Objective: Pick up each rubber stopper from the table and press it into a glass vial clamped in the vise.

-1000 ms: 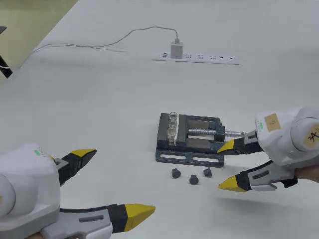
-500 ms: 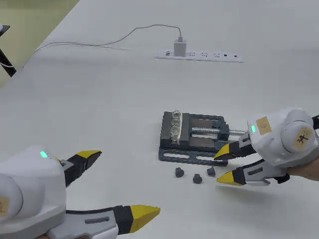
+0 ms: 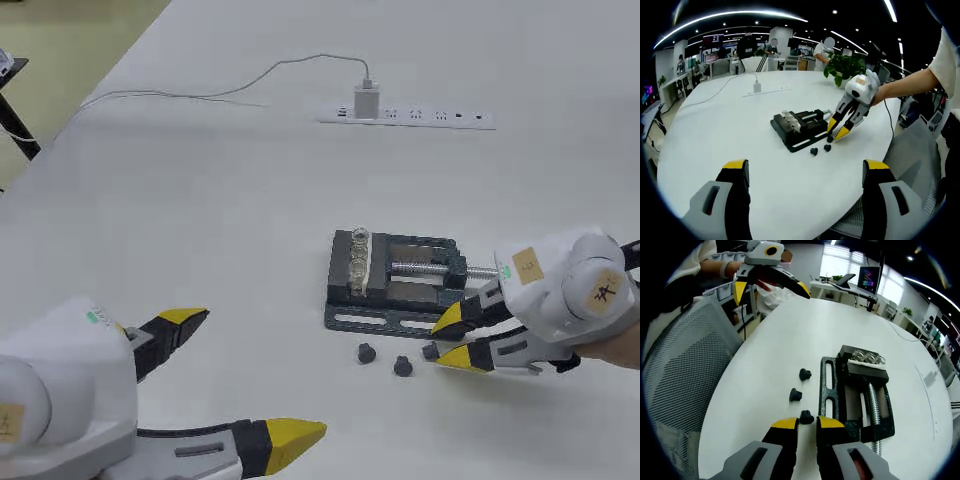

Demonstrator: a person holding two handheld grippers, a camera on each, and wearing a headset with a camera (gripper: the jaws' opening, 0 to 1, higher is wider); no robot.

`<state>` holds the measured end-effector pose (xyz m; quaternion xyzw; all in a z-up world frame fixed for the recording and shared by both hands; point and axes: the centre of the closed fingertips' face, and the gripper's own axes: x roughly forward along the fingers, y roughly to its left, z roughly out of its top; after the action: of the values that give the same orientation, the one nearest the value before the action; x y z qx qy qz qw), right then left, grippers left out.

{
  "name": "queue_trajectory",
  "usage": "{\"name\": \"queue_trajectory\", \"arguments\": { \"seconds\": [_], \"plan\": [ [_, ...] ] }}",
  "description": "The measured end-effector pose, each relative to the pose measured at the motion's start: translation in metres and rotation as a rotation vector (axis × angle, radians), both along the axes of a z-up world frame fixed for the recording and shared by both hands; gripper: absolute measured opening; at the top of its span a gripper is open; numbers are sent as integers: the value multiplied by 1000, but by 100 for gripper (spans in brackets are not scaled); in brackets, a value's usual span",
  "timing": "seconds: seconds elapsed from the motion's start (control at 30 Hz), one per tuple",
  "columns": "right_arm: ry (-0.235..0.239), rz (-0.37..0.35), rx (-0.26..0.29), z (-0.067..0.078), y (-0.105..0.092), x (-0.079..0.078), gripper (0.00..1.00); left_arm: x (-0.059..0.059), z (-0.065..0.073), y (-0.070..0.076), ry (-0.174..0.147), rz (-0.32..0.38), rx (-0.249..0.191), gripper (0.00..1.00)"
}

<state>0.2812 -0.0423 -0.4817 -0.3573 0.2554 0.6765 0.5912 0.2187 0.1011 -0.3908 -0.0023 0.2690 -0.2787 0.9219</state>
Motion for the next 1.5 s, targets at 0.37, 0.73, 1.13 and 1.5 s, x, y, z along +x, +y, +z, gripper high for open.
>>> {"name": "queue_trajectory", "arguments": {
  "seconds": [0.37,0.73,1.13,1.5],
  "plan": [
    [7,14,-15,-5,-1,0,9,-1,-2,-1,9,2,-5,92],
    [16,19,-15,-6,1,-1,9,-1,-5,-1,12,4,-11,92],
    [21,3,-2,-3,2,-2,8,-1,-7,-3,13,-2,-15,92],
    [51,-53,29,4,5,-2,7,-2,-8,-4,14,-7,-18,91]
  ]
}}
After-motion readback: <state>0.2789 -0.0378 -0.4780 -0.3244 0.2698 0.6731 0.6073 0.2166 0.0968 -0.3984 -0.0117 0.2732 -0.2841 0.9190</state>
